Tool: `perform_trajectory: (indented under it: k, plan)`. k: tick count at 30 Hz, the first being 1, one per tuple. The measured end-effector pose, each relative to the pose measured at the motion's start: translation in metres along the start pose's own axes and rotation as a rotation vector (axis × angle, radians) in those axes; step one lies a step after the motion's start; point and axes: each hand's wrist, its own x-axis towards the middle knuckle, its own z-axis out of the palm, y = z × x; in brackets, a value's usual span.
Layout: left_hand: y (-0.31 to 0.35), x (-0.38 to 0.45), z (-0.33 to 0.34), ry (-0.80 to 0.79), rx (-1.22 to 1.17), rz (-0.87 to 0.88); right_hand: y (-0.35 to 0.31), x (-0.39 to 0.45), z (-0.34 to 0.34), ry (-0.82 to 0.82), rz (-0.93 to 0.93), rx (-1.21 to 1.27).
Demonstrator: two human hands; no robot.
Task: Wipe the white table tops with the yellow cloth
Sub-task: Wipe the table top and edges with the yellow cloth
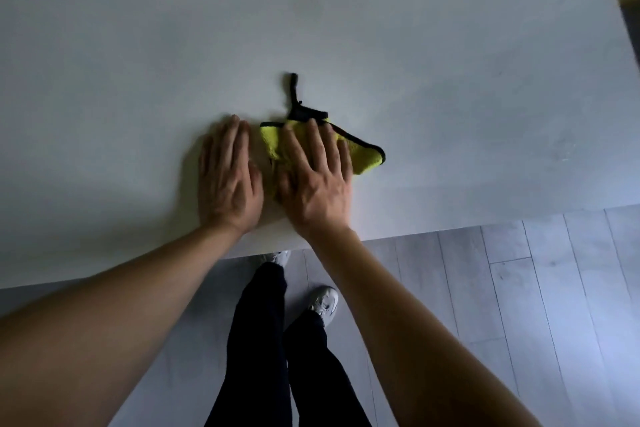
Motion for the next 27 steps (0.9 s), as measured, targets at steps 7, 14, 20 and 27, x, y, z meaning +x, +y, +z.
perform_trajectory:
  k: [7, 14, 20, 27]
  plan:
    - [0.002, 0.000, 0.000, -0.013, 0.013, 0.001, 0.100, 0.030, -0.023, 0.207, 0.213, -0.067]
    - [0.005, 0.002, -0.002, -0.036, 0.024, -0.021, 0.184, 0.053, -0.060, 0.225, 0.493, -0.148]
    - [0.005, 0.002, -0.002, -0.014, -0.004, -0.001, 0.082, 0.061, -0.016, 0.241, 0.230, -0.018]
    - [0.001, 0.002, -0.001, 0.007, 0.009, 0.025, 0.002, 0.067, 0.015, 0.145, -0.158, 0.066]
